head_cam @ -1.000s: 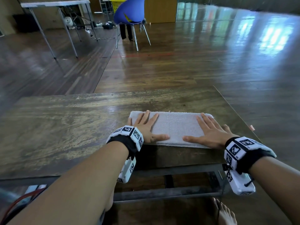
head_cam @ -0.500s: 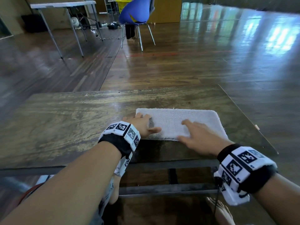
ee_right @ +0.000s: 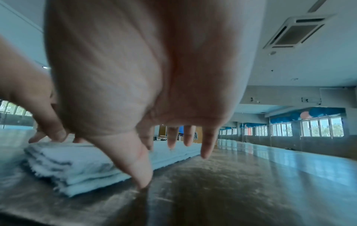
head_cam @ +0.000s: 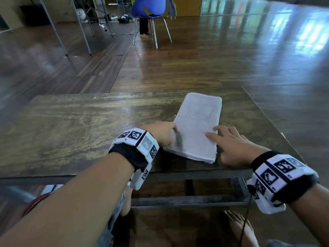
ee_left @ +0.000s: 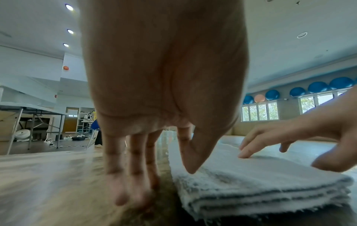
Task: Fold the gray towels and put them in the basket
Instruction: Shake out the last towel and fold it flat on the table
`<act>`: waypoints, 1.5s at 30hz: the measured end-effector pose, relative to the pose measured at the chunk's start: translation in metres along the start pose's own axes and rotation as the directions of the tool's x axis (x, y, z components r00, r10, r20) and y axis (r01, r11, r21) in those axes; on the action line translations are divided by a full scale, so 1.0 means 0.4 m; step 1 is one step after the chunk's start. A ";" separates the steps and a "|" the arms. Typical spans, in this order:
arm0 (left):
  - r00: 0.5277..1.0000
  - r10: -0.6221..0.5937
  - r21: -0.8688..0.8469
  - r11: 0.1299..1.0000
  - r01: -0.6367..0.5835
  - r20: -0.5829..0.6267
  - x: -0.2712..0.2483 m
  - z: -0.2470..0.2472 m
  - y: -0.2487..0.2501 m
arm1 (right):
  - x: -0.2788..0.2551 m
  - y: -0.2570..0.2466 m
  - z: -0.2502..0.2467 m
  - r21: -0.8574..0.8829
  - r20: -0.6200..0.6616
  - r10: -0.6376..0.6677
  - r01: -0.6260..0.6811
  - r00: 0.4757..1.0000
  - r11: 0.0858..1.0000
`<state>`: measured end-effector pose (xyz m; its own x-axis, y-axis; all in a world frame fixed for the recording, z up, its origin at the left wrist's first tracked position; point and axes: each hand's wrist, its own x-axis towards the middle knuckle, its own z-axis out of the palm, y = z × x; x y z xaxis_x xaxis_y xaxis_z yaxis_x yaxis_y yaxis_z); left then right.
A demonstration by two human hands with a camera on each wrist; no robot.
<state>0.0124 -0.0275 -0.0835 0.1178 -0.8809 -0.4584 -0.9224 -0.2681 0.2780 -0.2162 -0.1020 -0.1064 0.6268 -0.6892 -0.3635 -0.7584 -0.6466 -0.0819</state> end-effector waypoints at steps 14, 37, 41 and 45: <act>0.944 0.263 -0.003 0.963 -0.269 -0.201 -0.002 0.012 0.016 | -0.043 0.055 0.025 0.100 0.037 -0.084 0.080 0.996 0.992; 0.972 -0.202 -0.390 0.910 0.140 -0.123 0.037 -0.022 0.045 | 0.017 0.068 -0.024 0.873 0.118 -0.005 -0.101 0.993 0.478; 0.937 -0.212 -0.496 0.867 0.049 -0.277 0.082 -0.015 0.058 | 0.072 0.063 -0.030 0.906 -0.048 0.268 -0.071 0.962 0.418; 0.912 -0.224 -0.437 0.898 0.057 -0.343 0.145 -0.001 0.065 | 0.112 0.090 -0.032 0.870 -0.064 0.344 -0.117 0.937 0.479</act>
<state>-0.0046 -0.0858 -0.1023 0.4407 -0.8771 -0.1910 -0.6605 -0.4609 0.5927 -0.2133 -0.1604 -0.1138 0.3379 -0.8888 -0.3095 -0.5919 0.0550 -0.8042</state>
